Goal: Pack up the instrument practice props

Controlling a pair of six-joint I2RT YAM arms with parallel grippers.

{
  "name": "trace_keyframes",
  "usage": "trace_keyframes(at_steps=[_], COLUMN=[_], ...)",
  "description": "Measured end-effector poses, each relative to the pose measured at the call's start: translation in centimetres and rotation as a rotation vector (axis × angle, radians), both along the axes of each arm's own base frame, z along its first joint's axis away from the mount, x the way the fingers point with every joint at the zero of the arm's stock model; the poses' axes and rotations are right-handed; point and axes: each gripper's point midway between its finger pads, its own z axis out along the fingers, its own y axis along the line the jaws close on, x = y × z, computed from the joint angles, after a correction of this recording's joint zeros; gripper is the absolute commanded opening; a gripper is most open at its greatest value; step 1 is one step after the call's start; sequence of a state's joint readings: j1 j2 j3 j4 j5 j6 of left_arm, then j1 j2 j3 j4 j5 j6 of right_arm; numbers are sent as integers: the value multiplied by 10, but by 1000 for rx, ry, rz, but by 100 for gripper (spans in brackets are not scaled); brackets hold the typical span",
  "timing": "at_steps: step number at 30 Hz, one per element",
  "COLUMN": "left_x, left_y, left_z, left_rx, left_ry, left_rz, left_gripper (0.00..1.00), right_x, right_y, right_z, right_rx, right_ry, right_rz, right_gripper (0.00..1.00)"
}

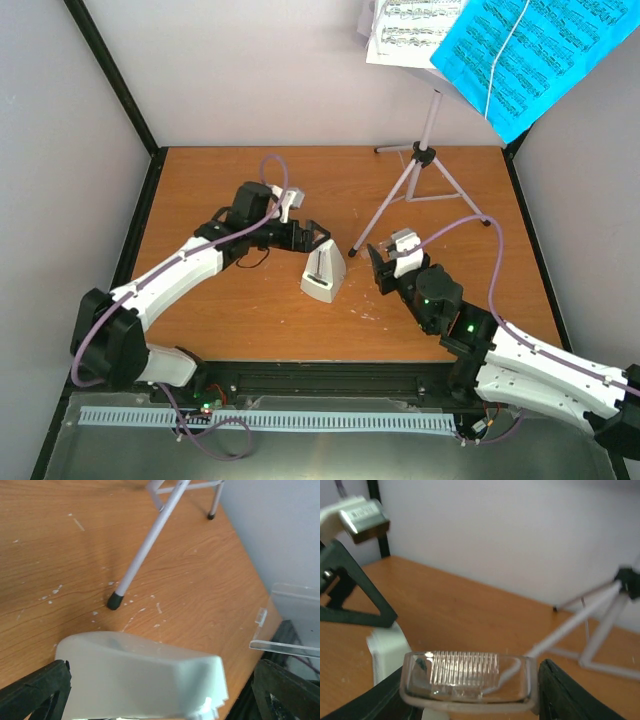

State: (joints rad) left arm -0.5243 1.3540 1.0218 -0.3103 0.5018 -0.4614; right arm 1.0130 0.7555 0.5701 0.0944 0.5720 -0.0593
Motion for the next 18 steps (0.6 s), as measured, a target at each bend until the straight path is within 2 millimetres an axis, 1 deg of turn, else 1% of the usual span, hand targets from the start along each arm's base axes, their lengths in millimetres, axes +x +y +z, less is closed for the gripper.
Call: trace_keyframes(at_steps=[3, 8, 10, 12, 18], left_x=[-1, -5, -8, -9, -6], left_y=[-10, -31, -37, -39, -34], left_z=[-14, -22, -25, -28, -37], left_rx=[65, 135, 162, 197, 279], left_ry=[3, -21, -33, -47, -66], left_rz=[-18, -59, -68, -62, -27], left_gripper=[94, 87, 83, 79, 65], right_x=[-2, -9, -9, -10, -10], right_y=[-17, -30, -31, -32, -32], right_z=[-29, -62, -67, -72, -84], right_rx=[23, 62, 71, 81, 84], right_ry=[91, 188, 206, 225, 257], right_rz=[-42, -70, -75, -81, -91], right_gripper=[49, 49, 49, 49, 49])
